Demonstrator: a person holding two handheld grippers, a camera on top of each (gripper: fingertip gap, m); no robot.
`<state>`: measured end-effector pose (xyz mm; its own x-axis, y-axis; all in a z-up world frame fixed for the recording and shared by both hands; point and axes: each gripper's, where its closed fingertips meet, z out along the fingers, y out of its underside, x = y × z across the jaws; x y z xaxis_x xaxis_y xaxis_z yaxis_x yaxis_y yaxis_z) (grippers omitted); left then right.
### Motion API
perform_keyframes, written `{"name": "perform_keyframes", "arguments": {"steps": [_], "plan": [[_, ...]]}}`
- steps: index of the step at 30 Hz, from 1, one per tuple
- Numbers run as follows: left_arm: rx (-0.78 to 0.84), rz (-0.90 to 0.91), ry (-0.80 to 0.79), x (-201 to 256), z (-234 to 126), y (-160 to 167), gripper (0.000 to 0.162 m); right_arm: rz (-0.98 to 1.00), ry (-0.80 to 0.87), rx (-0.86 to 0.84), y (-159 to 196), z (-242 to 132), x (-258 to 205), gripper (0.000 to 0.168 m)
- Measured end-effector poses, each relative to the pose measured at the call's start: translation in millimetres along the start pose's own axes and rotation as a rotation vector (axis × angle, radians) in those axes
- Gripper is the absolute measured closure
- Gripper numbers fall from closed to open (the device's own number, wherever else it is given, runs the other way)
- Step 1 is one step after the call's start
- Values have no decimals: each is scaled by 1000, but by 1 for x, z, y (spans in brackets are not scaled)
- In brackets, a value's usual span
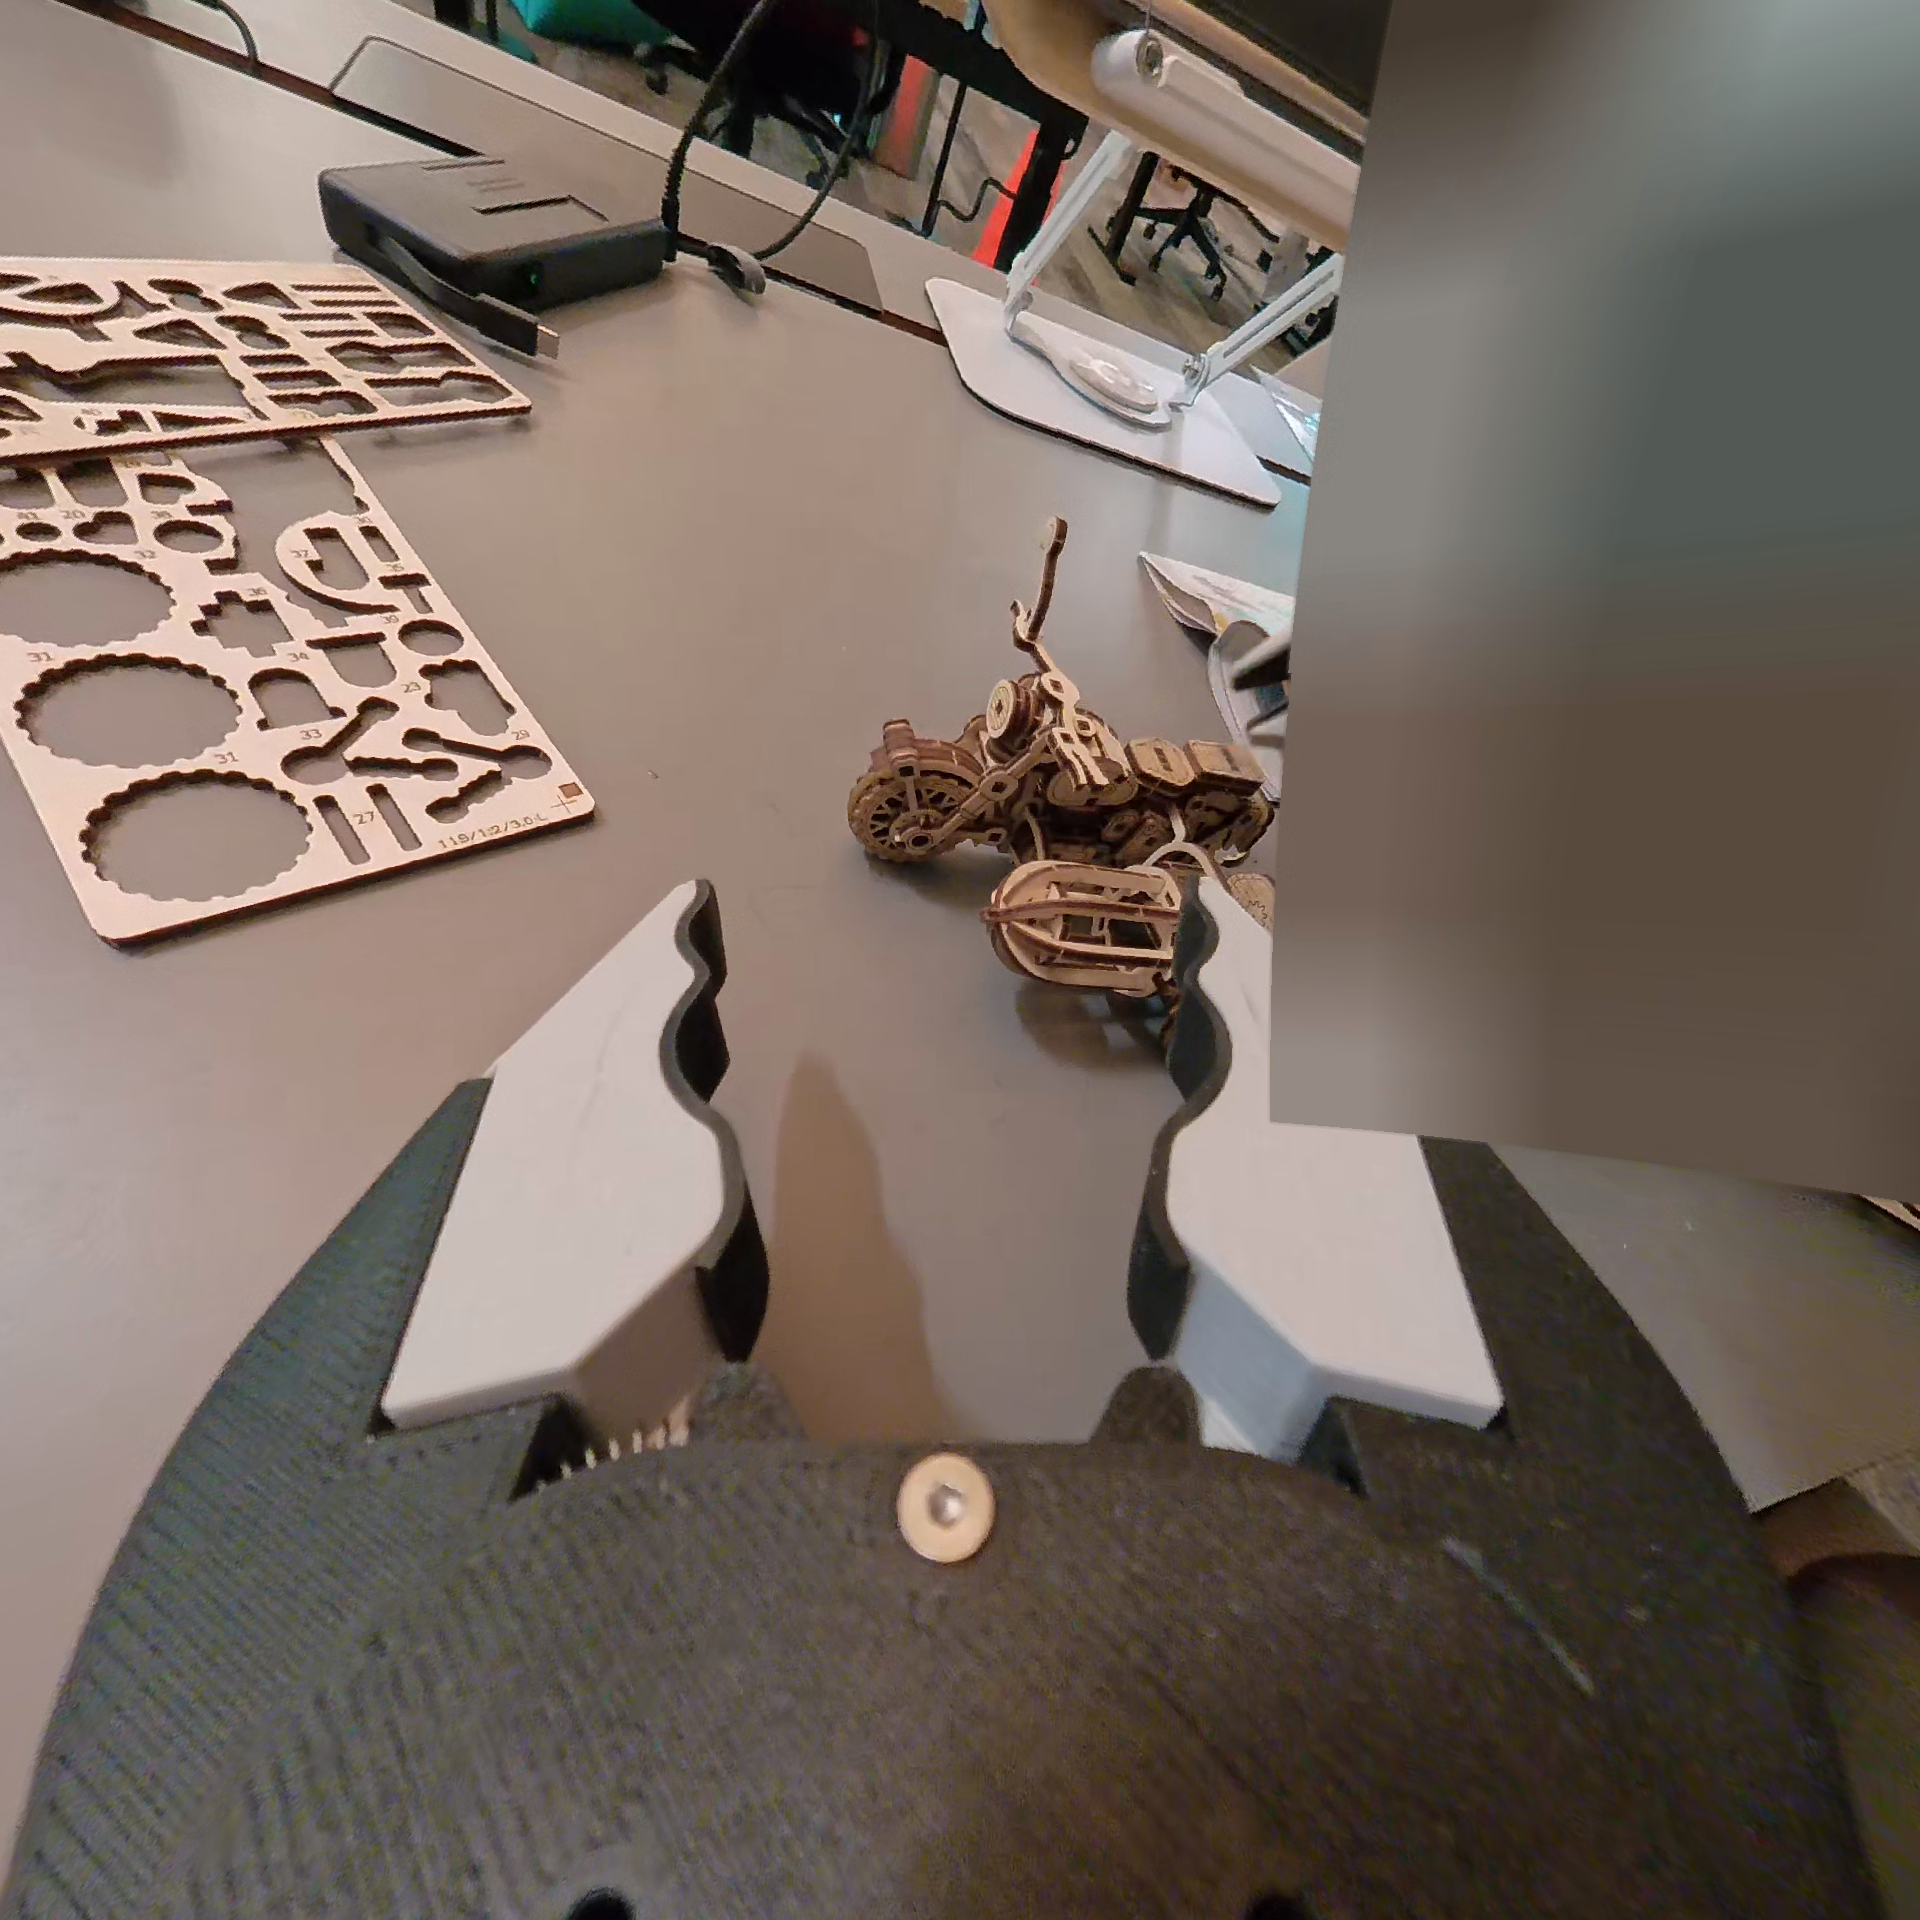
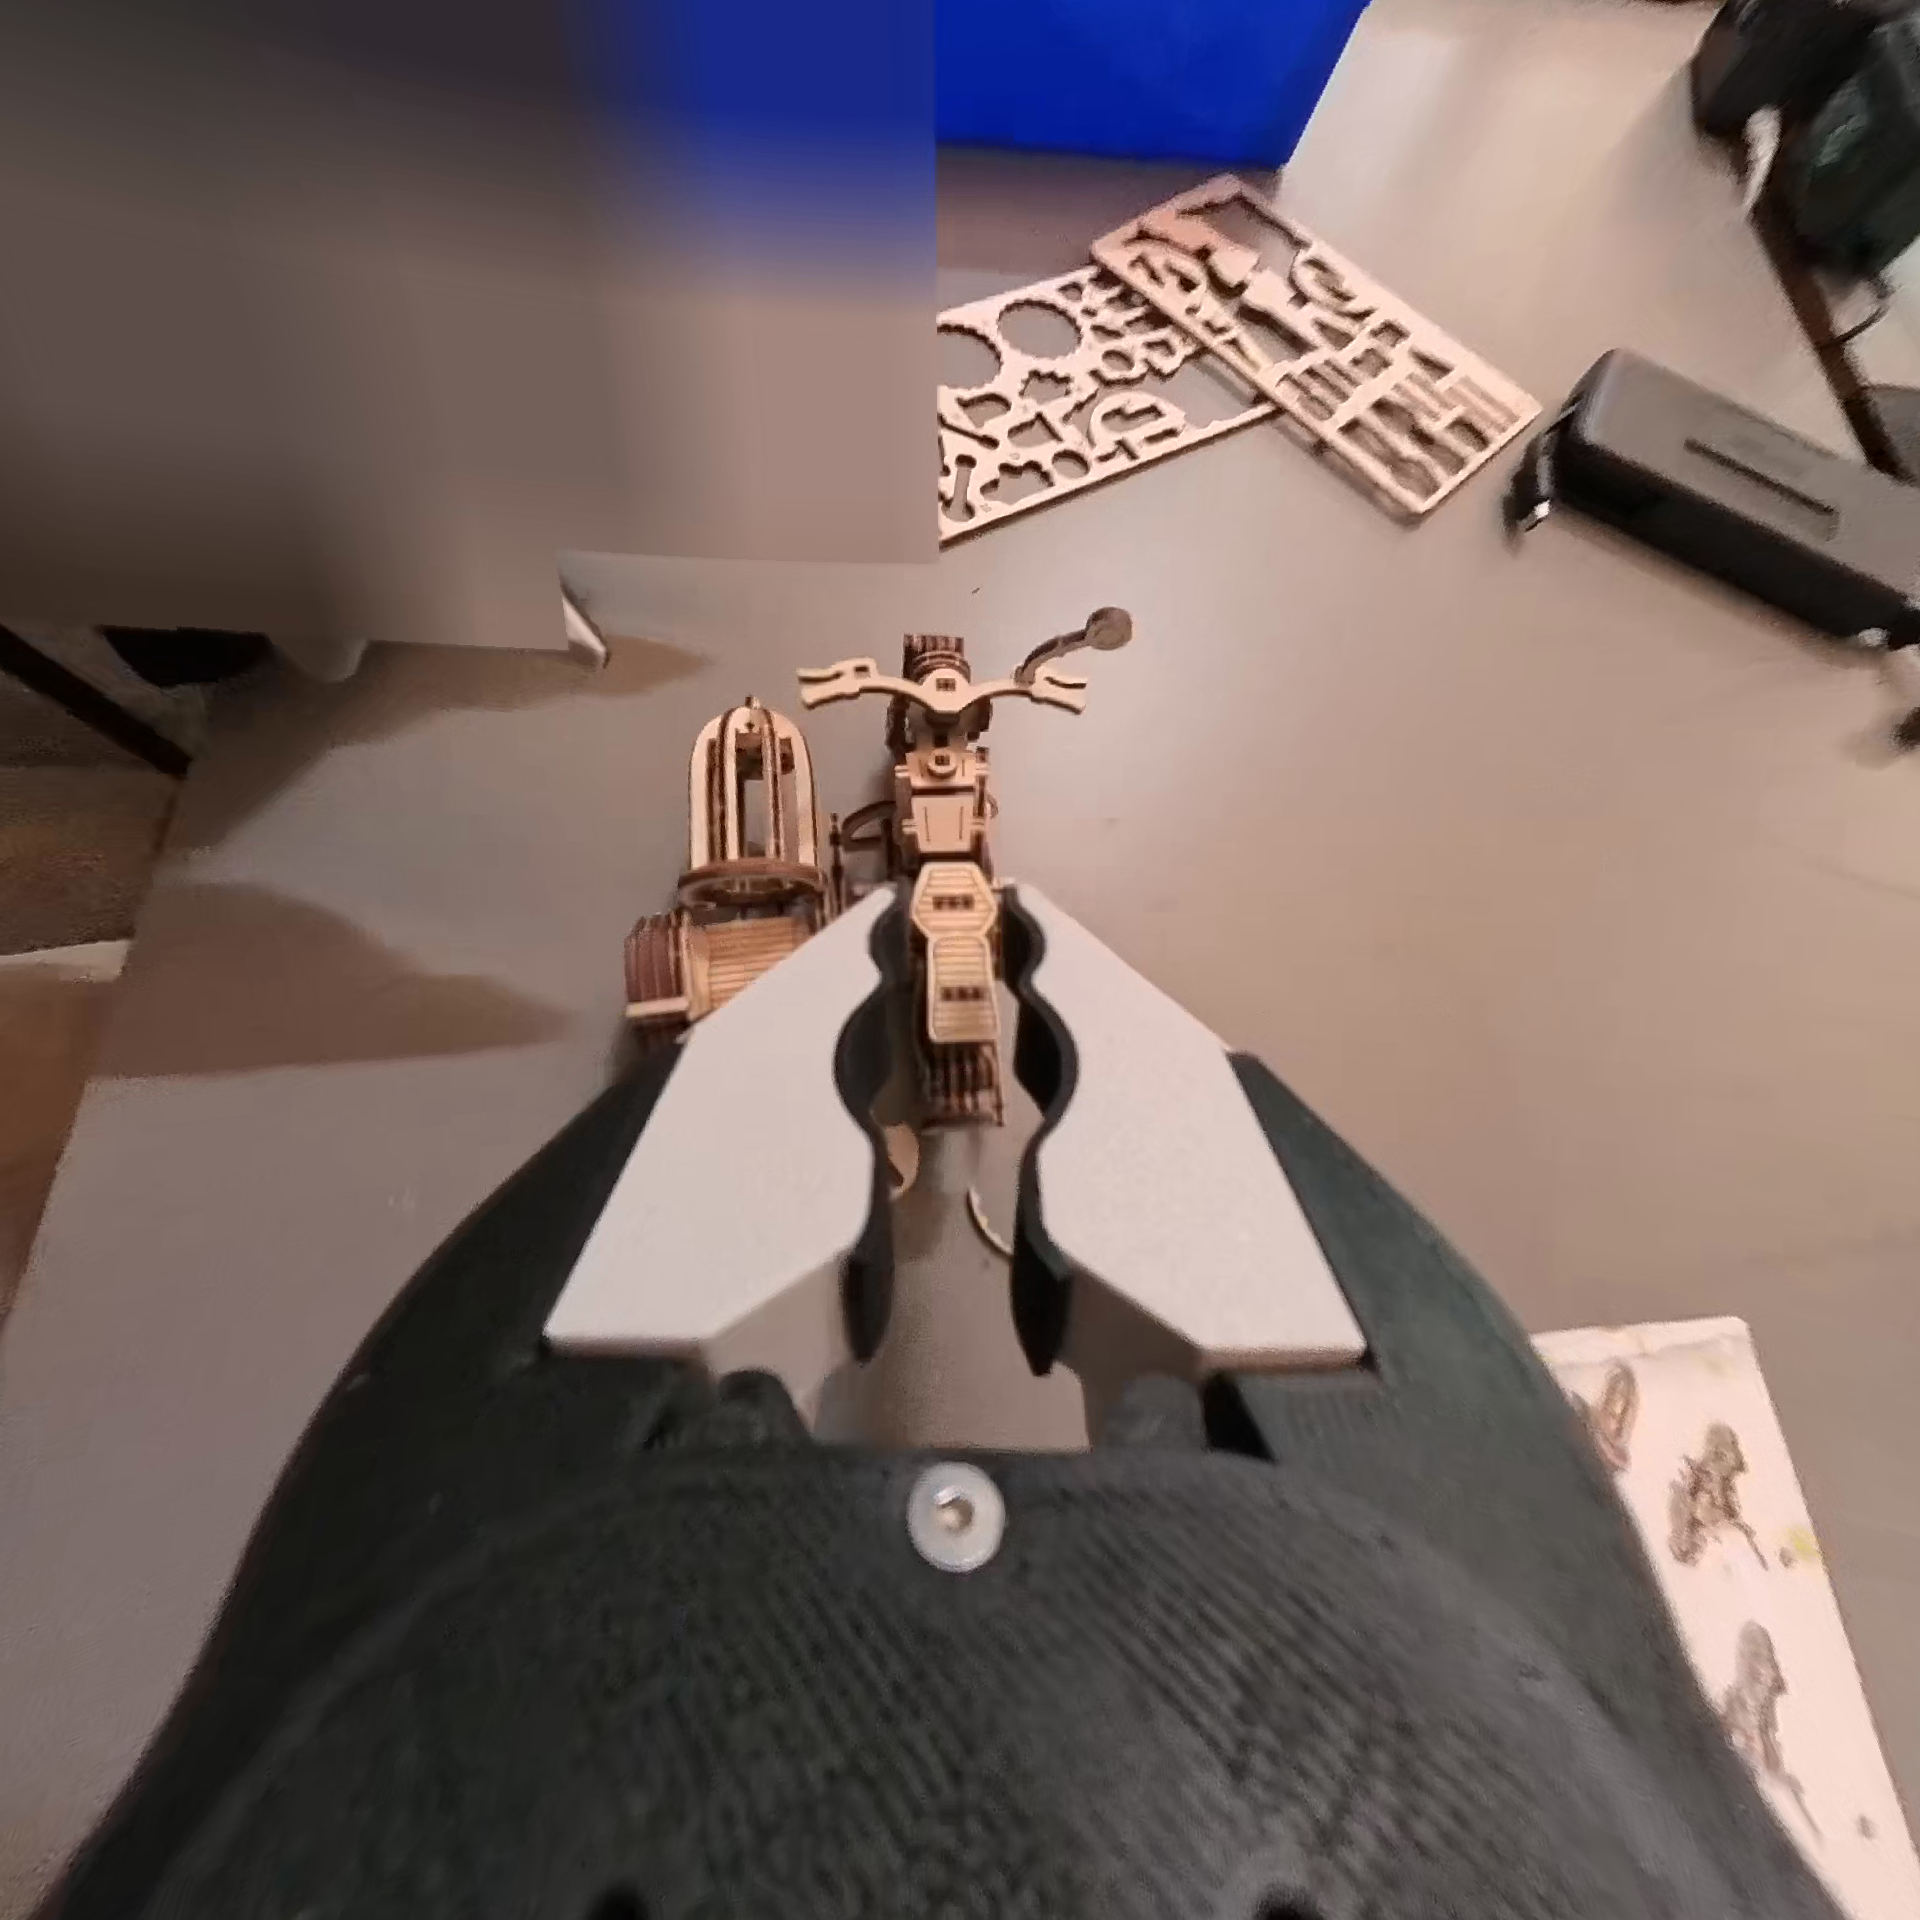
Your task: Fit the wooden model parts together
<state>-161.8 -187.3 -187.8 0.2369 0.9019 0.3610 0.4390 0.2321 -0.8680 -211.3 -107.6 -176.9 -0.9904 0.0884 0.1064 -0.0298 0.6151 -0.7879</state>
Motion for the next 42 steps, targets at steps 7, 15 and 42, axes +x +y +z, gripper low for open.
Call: {"name": "perform_keyframes", "arguments": {"steps": [7,15,42], "plan": [[-3,3,0,1,0,1,75,74,3,1,16,-1,-2,168],[-9,-2,-3,-1,0,1,75,105,-18,54,7,-10,-6,168],[-15,-26,6,-2,1,2,75,44,-117,-98,58,-12,-41,140]]}}
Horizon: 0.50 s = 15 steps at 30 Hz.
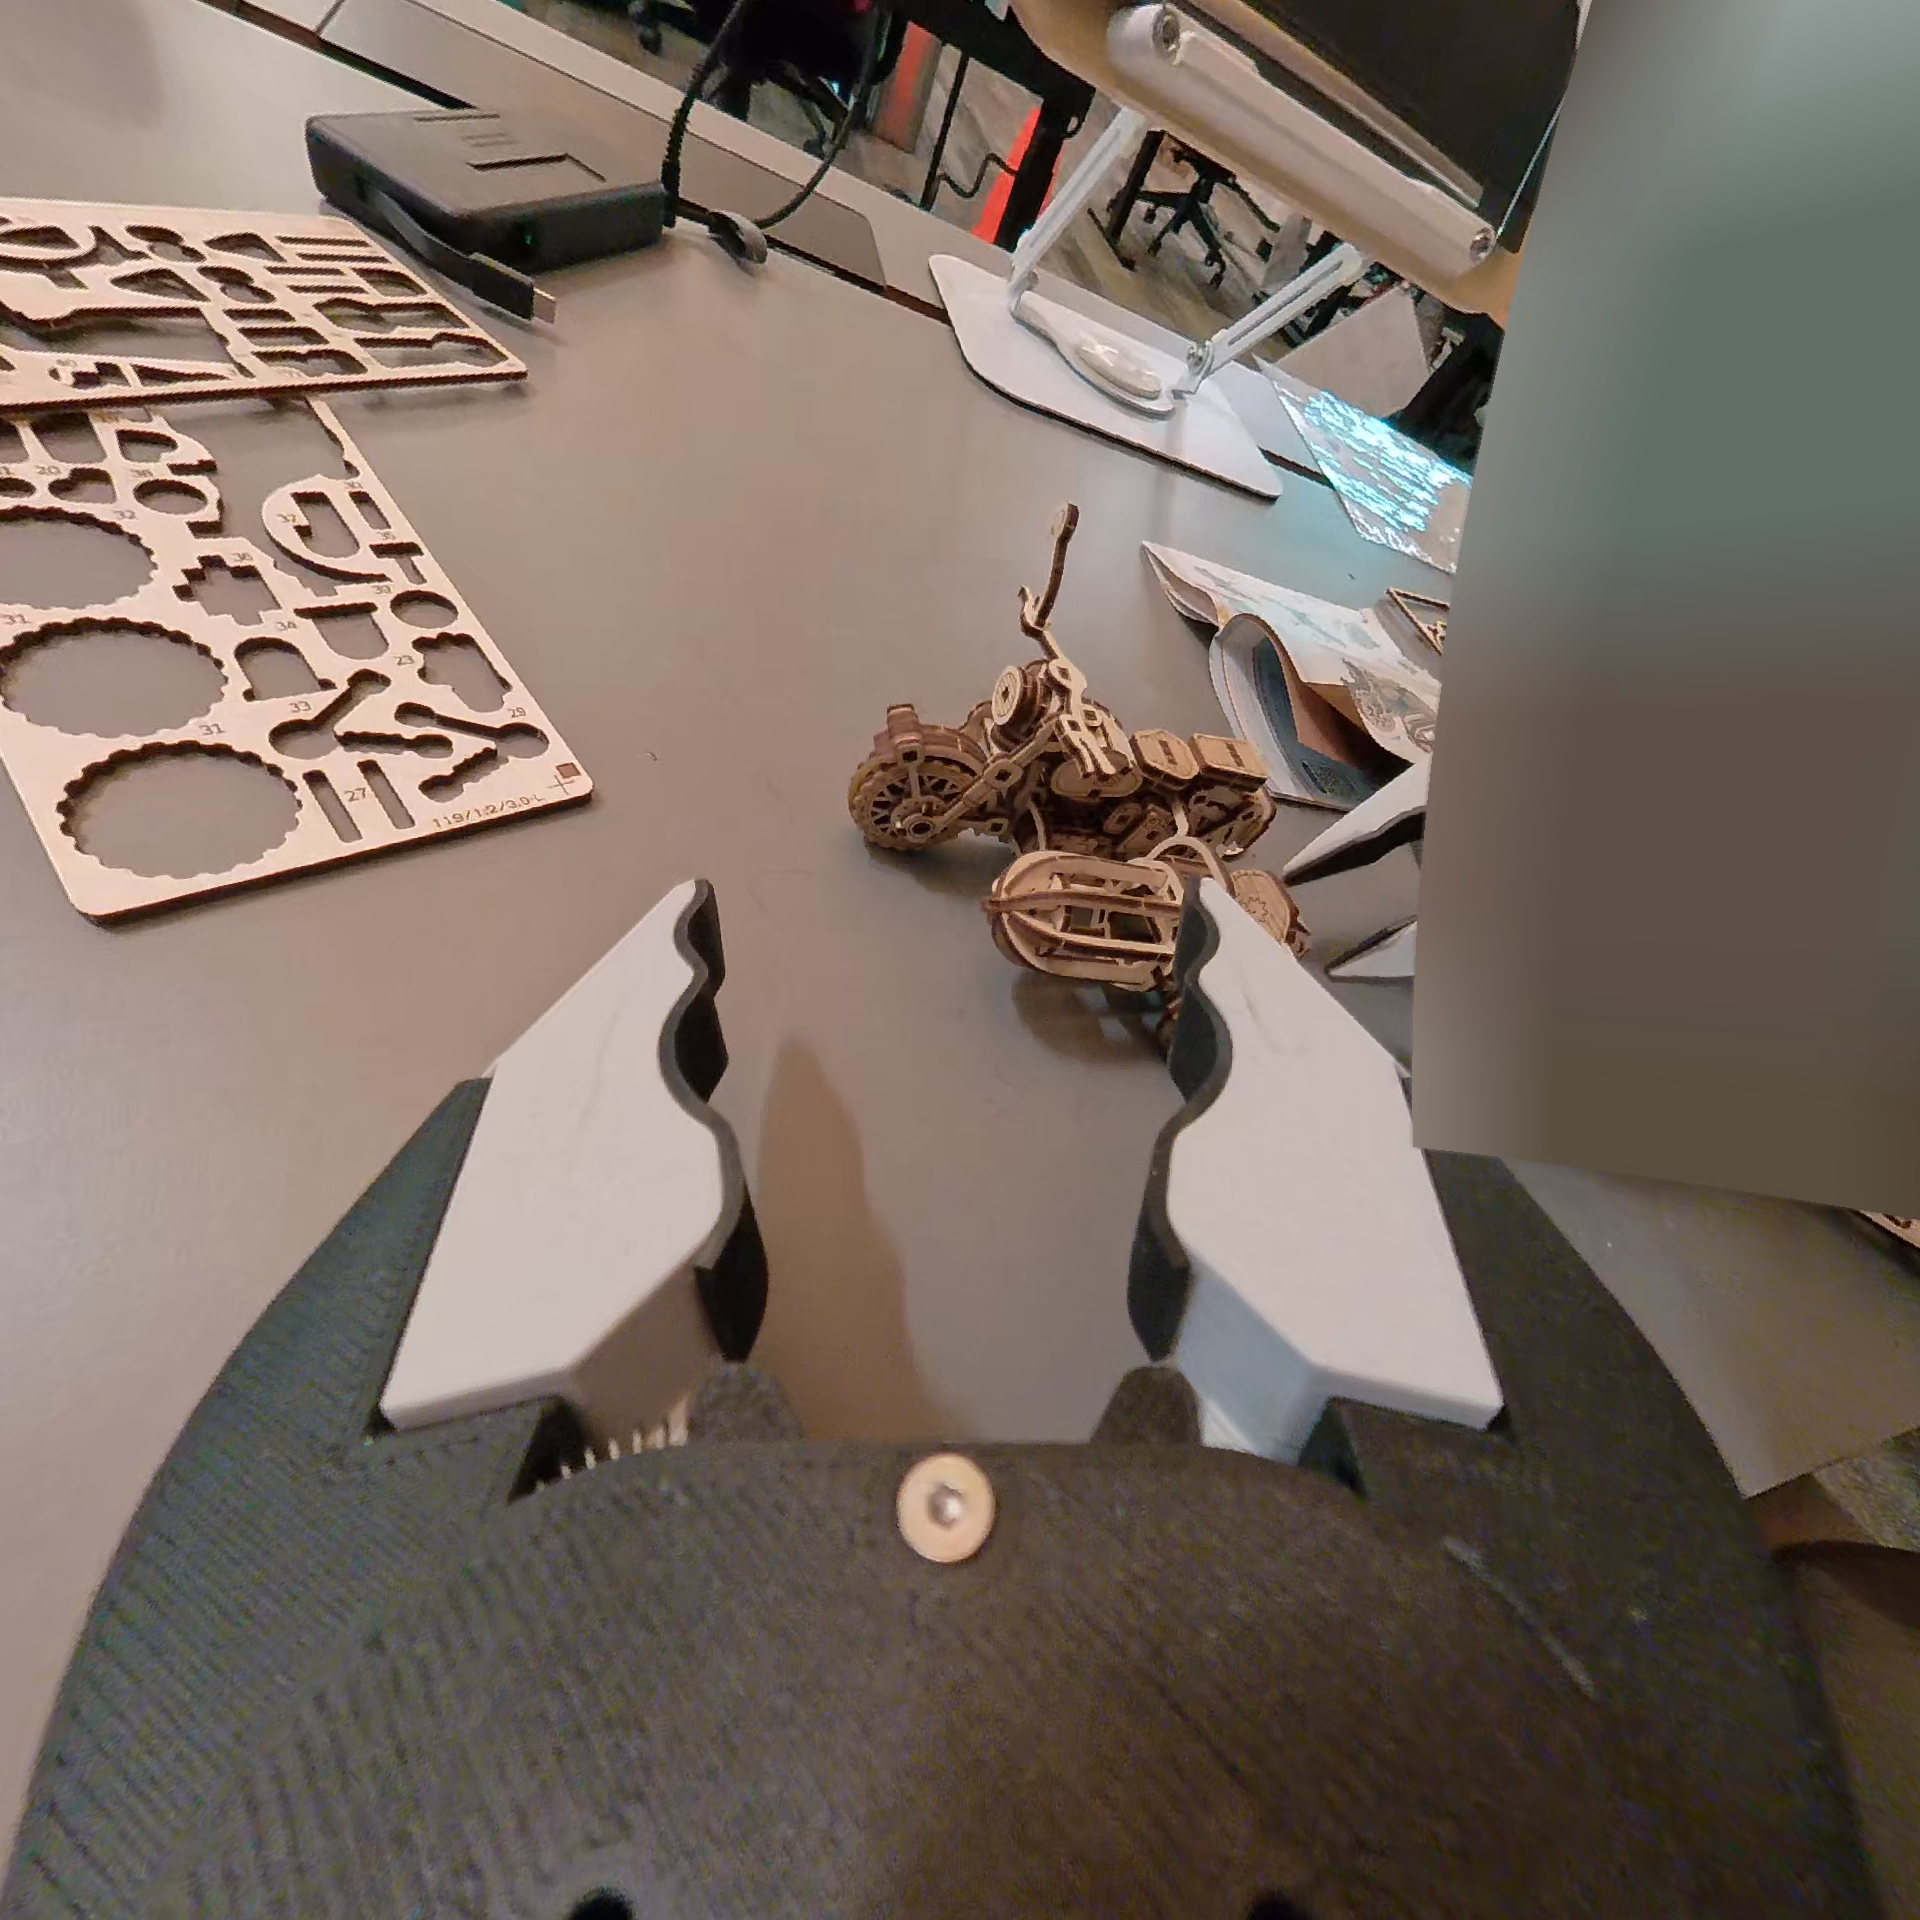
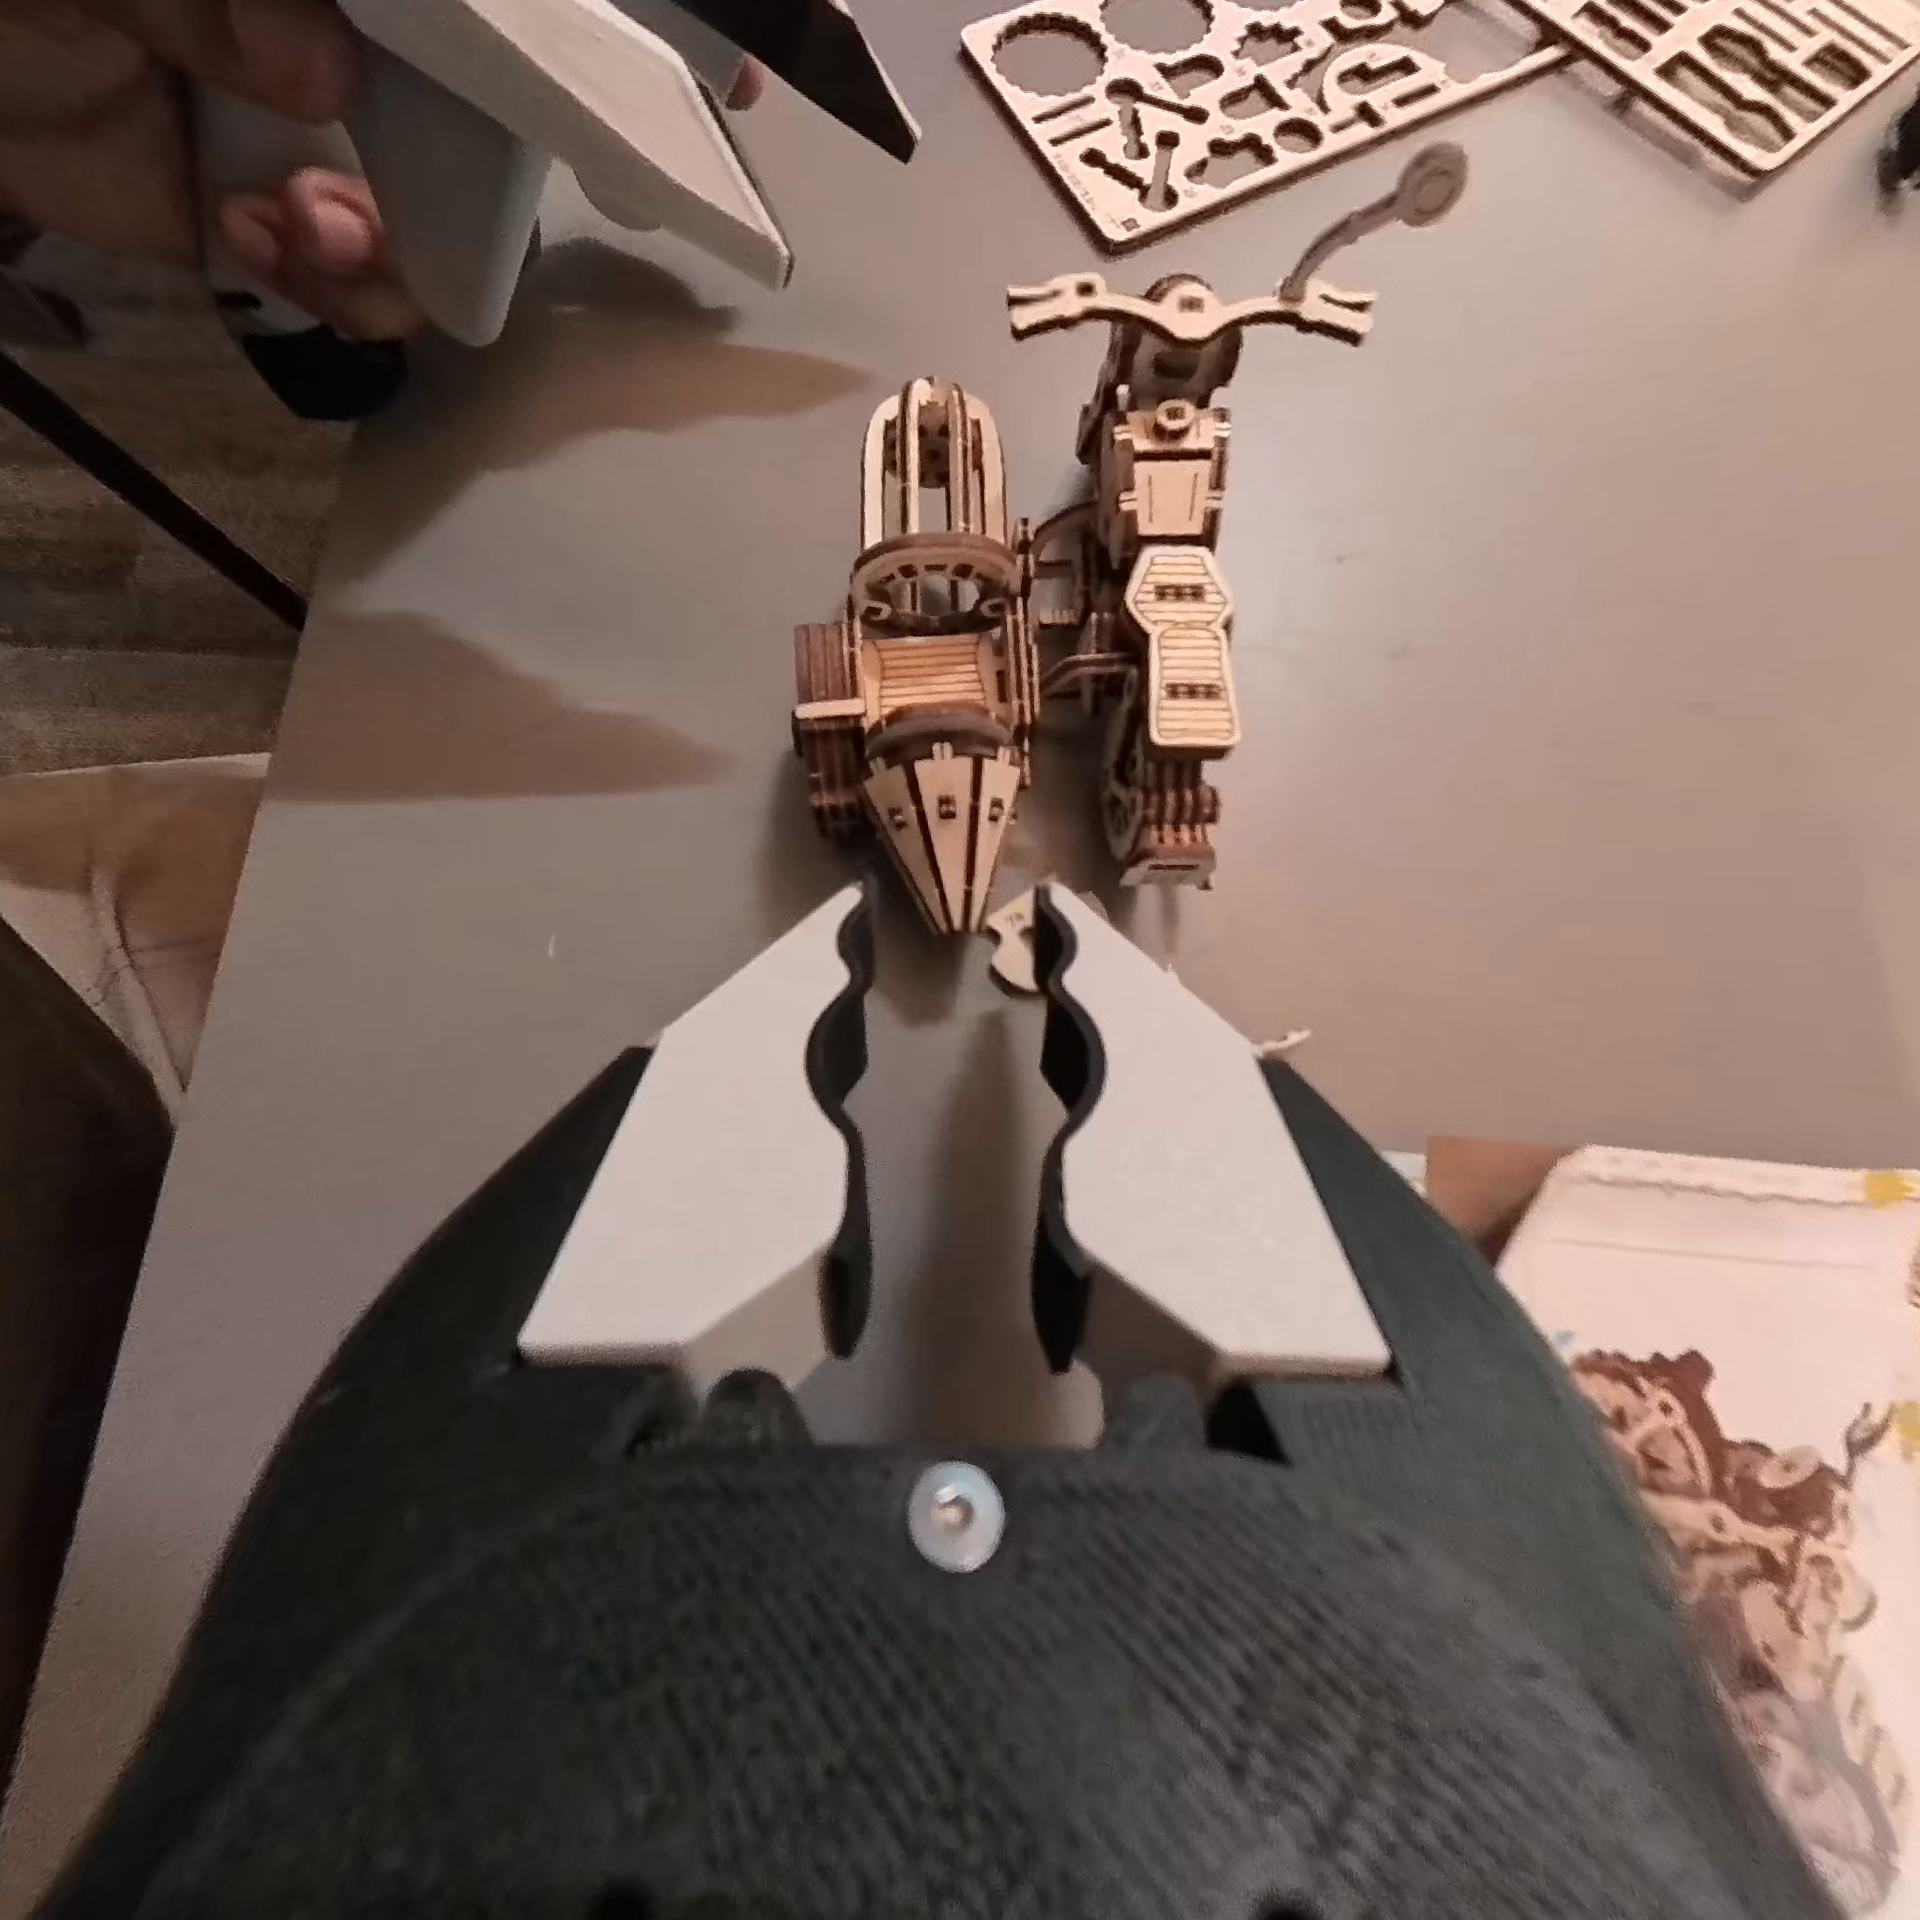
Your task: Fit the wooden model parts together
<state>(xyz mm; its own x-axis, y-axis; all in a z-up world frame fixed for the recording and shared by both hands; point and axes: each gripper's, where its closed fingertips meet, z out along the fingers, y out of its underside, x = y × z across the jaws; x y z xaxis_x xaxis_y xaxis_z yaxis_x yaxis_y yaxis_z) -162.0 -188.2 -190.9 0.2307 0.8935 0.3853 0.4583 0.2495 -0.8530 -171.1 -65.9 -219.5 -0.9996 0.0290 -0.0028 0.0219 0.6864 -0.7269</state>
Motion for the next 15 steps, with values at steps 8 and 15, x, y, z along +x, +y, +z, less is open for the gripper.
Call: {"name": "perform_keyframes", "arguments": {"steps": [8,15], "plan": [[-3,1,0,0,0,1,75,-3,70,-60,18,-8,23,140],[-6,-5,0,0,1,1,75,-32,94,-143,24,-1,44,142]]}}
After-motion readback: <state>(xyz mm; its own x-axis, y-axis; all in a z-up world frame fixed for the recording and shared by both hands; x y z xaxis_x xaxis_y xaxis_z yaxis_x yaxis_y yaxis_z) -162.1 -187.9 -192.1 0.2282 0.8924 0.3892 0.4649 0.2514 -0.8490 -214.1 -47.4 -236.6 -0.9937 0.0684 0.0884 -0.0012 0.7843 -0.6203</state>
